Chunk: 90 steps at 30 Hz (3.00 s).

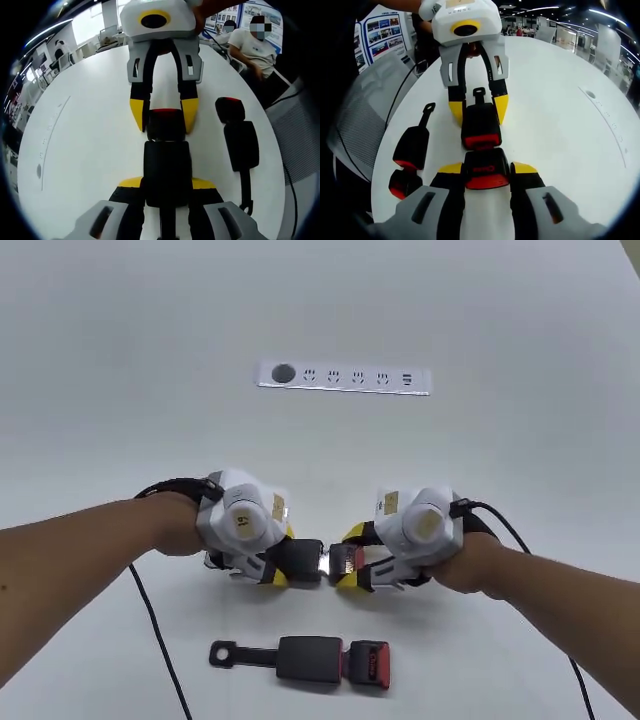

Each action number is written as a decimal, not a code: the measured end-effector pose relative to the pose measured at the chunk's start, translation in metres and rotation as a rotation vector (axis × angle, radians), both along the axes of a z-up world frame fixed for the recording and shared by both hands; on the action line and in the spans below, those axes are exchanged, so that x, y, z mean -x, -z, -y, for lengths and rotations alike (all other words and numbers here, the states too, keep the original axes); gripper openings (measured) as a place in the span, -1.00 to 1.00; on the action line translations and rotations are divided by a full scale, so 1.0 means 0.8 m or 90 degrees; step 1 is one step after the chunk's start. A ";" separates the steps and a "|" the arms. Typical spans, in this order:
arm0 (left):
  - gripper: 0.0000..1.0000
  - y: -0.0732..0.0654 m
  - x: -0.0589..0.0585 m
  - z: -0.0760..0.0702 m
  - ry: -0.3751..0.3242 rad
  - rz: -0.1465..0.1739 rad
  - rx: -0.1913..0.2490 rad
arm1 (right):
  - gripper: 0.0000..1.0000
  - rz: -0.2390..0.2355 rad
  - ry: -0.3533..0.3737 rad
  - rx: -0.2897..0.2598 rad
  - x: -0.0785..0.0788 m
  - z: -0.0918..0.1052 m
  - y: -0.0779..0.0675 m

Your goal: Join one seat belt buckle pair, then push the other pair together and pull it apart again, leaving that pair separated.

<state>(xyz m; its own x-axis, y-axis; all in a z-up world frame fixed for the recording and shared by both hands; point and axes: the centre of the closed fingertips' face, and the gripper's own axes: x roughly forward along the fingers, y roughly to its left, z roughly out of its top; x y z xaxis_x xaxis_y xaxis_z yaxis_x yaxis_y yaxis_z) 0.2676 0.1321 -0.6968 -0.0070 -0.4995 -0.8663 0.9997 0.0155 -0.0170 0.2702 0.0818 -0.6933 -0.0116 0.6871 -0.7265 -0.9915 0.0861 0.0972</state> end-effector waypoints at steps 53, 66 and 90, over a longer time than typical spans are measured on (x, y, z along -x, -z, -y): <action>-0.31 -0.001 0.002 -0.003 -0.026 -0.001 0.012 | -0.34 0.004 0.028 0.007 -0.001 0.084 0.007; -0.31 -0.002 0.002 -0.003 -0.029 -0.001 0.011 | -0.33 0.003 0.029 0.022 -0.002 0.121 0.001; -0.31 -0.003 0.004 -0.002 -0.039 0.000 0.003 | -0.32 -0.005 0.043 0.036 0.001 0.165 0.000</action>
<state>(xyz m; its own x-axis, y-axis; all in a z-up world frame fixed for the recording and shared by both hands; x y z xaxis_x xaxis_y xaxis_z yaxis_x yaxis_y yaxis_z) 0.2642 0.1338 -0.6941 0.0233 -0.5034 -0.8637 0.9969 0.0765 -0.0177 0.2693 -0.0499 -0.6932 0.0276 0.6445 -0.7641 -0.9824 0.1589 0.0985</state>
